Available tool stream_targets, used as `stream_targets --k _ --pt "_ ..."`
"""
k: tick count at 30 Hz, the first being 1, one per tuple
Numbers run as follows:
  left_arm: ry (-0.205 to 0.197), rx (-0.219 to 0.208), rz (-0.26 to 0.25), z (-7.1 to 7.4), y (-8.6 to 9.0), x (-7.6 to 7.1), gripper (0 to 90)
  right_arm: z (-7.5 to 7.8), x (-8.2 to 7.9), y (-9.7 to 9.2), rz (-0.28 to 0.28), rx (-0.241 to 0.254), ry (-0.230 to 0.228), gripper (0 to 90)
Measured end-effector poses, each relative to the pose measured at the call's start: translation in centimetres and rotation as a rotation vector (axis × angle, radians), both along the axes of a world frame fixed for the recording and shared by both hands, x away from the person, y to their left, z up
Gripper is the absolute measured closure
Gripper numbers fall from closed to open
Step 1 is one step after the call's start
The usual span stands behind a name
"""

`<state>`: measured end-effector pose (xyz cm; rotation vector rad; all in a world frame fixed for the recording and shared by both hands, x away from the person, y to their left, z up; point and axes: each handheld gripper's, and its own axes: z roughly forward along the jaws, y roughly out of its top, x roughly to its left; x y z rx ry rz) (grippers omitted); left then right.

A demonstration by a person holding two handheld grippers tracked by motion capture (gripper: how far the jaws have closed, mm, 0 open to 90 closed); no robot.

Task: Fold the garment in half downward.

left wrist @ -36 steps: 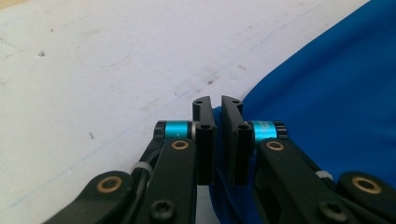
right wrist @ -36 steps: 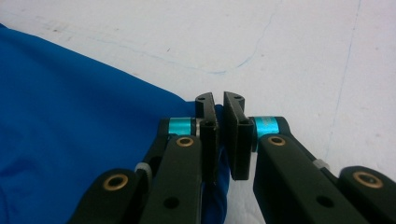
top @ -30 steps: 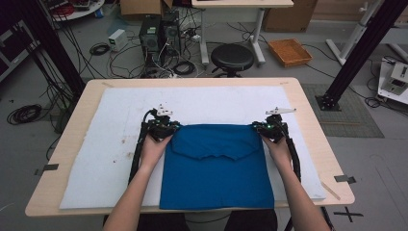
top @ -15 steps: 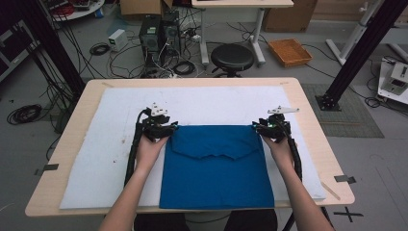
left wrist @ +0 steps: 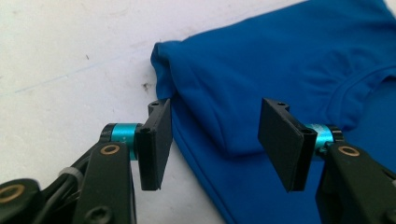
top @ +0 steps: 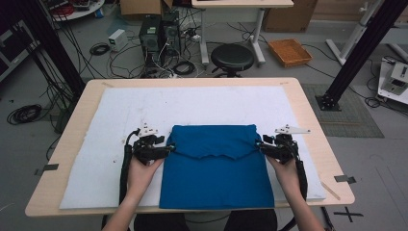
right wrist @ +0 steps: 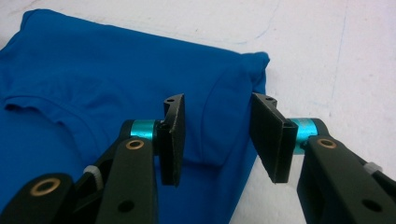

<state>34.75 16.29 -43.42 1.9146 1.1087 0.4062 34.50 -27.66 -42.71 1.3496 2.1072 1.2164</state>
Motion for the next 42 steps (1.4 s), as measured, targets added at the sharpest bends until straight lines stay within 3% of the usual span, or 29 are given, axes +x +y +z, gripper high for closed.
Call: stream_targets --k 4,9,15,24,30,40,42 --pt "0.022 -0.002 -0.013 -0.4 -0.4 0.0 46.6 -0.3 -0.2 0.1 0.004 -0.012 0.006 55.3" --pt "0.036 0.013 -0.014 -0.6 -0.9 0.0 56.7 -0.6 -0.1 0.3 0.015 -0.029 0.021 56.4" --pt "0.06 0.02 -0.009 -0.9 -1.3 0.2 63.9 -1.0 0.2 0.3 0.022 -0.018 0.035 59.0" --pt "0.109 -0.001 0.0 -1.2 -1.4 0.5 77.1 -1.0 0.4 0.1 0.012 -0.007 0.046 59.1" --pt "0.102 -0.003 -0.002 -1.1 -1.5 0.5 84.9 -1.1 0.4 0.0 0.008 0.016 0.059 61.0" --pt "0.079 -0.023 -0.015 -0.8 -1.5 0.6 86.0 -1.6 1.0 0.4 0.01 -0.017 0.104 69.0" --pt "0.079 -0.019 -0.017 -0.8 -1.5 0.6 86.0 -1.9 1.2 0.6 0.018 -0.032 0.124 77.3"
